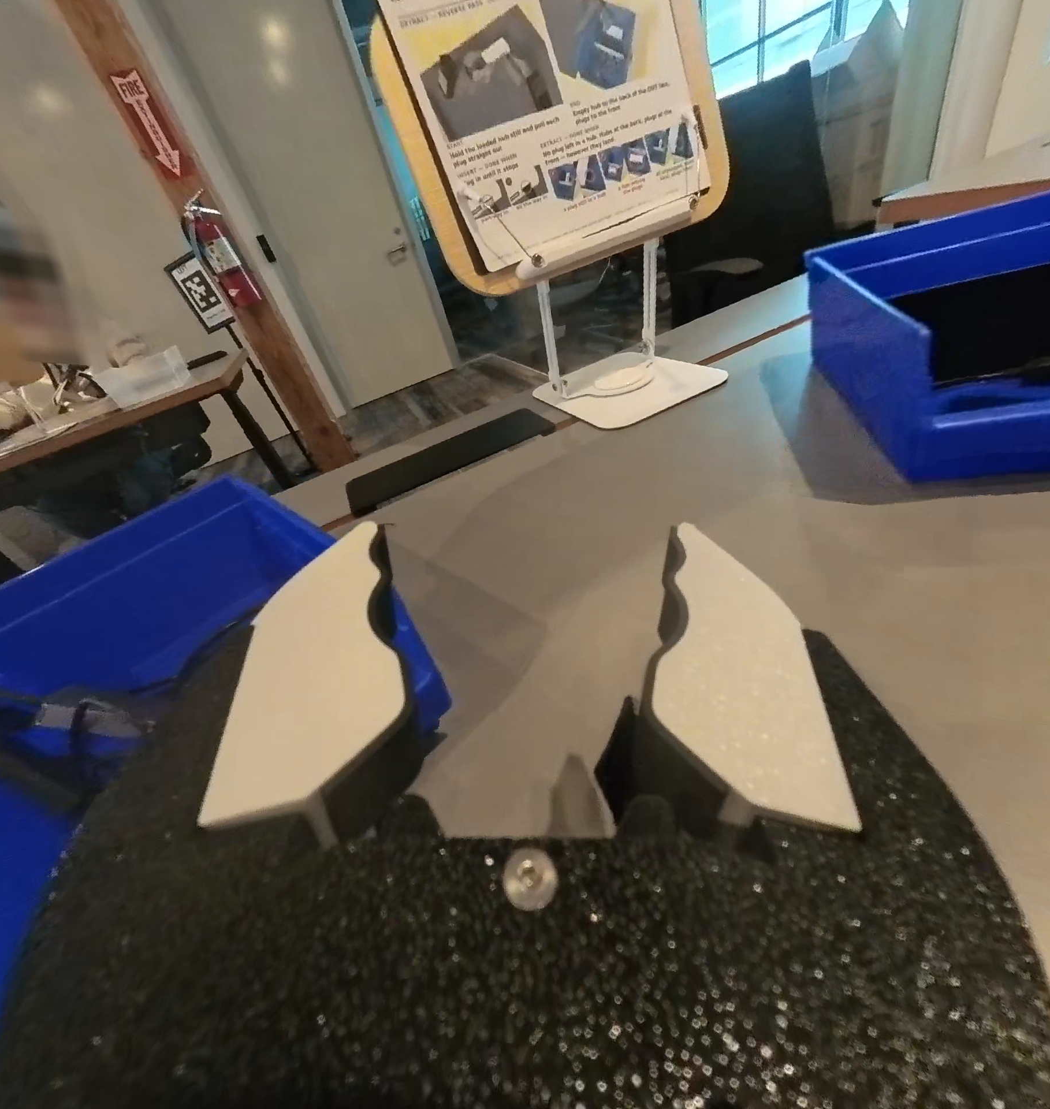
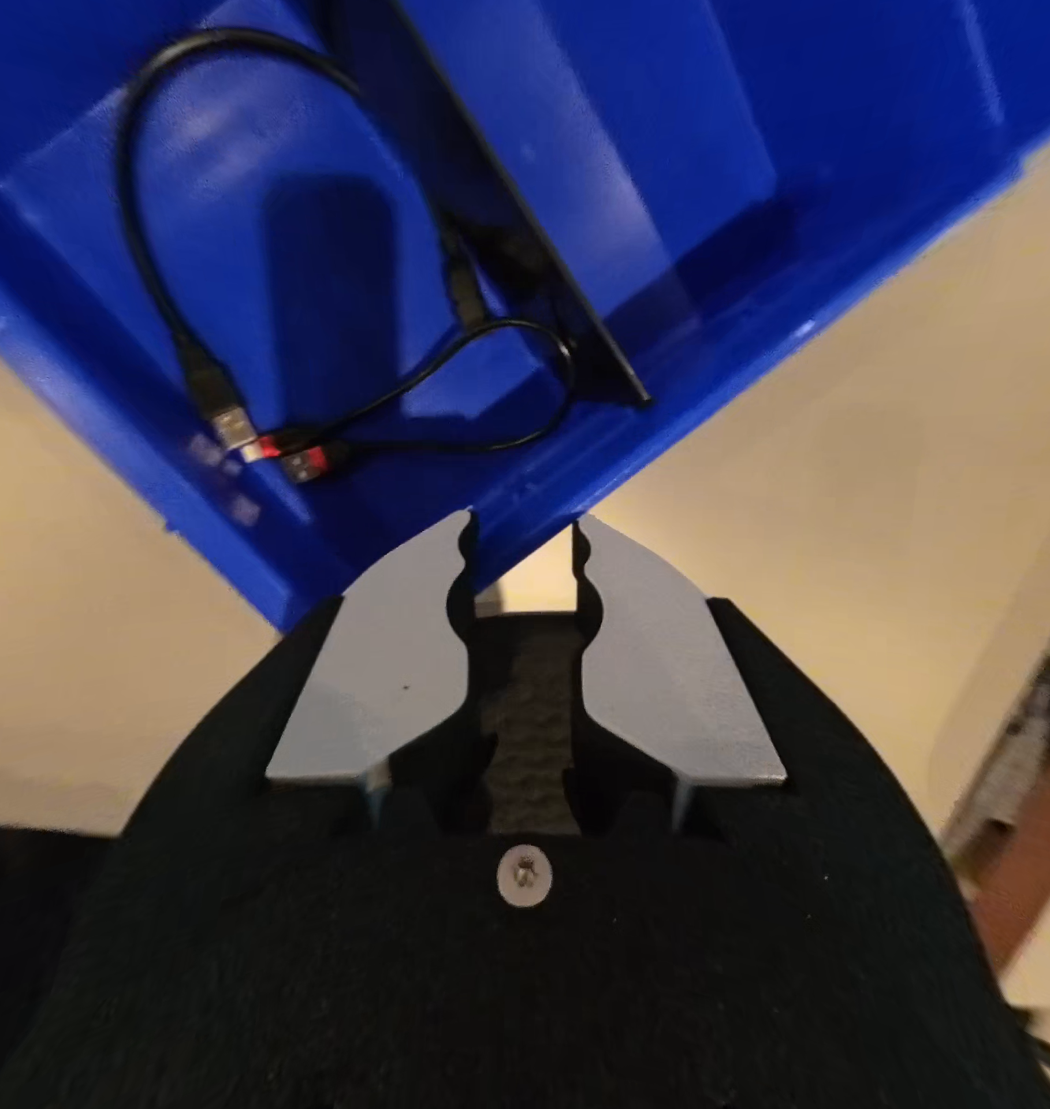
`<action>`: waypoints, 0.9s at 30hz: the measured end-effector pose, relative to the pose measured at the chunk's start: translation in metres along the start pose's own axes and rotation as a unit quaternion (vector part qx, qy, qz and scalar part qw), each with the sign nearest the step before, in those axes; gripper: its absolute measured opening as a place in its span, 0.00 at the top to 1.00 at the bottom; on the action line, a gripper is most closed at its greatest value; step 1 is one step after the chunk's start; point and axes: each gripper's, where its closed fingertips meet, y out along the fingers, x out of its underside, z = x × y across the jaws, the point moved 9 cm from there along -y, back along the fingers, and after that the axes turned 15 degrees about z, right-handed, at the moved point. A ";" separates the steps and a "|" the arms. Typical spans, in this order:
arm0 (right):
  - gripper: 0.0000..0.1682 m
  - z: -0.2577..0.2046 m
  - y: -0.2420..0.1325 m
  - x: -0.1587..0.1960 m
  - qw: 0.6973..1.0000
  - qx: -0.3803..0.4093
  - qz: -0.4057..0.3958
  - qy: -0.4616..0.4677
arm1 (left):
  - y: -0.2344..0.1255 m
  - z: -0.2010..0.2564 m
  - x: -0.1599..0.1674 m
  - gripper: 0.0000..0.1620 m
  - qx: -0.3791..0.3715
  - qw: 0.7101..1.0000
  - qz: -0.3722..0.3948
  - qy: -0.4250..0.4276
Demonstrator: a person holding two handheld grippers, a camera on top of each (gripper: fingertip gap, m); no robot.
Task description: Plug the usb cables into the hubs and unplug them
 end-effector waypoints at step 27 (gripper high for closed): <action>0.92 0.135 0.050 0.010 0.984 0.068 0.053 0.154 | -0.023 -0.029 0.008 0.48 -0.094 0.995 -0.032 0.014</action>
